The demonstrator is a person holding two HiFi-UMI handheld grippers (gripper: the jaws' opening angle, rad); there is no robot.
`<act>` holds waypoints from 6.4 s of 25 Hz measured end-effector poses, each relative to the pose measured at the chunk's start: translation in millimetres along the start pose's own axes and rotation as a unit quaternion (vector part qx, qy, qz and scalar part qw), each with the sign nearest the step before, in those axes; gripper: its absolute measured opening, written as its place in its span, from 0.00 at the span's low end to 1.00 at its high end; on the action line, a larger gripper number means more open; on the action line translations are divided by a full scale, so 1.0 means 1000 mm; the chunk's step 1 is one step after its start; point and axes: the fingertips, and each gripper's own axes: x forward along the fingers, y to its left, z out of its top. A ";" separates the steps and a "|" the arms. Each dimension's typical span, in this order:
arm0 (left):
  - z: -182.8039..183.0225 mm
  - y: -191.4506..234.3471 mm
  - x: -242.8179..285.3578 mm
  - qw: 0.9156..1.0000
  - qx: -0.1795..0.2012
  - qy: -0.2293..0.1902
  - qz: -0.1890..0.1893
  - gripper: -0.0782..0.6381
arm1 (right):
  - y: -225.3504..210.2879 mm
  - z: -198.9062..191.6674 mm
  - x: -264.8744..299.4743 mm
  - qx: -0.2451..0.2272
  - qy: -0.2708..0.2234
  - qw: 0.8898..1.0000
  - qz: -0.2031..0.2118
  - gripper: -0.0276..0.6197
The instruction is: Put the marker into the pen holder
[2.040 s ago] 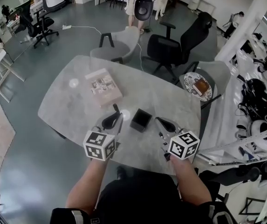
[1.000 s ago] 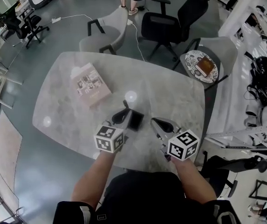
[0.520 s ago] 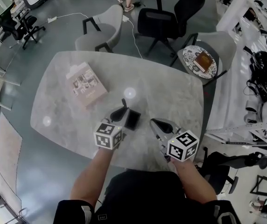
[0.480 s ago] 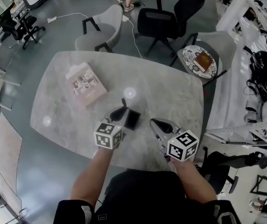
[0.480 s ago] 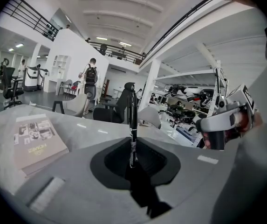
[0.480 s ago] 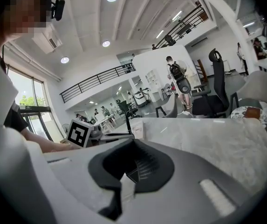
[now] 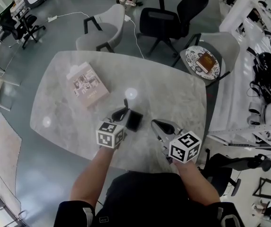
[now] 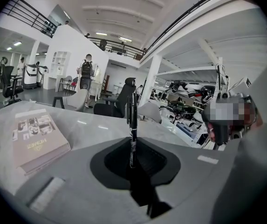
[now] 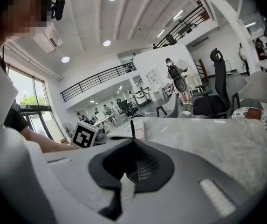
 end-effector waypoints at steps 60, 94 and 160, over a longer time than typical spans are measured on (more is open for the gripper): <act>-0.016 0.007 0.003 0.998 0.037 0.056 0.015 0.17 | 0.002 -0.010 -0.008 0.011 0.011 1.000 -0.014 0.05; -0.005 0.012 -0.030 0.997 0.060 0.037 0.032 0.20 | 0.020 -0.009 -0.004 0.000 0.008 1.000 -0.006 0.05; 0.070 -0.176 -0.229 0.971 0.015 -0.148 0.184 0.15 | 0.068 0.055 -0.199 -0.150 -0.110 0.978 0.097 0.05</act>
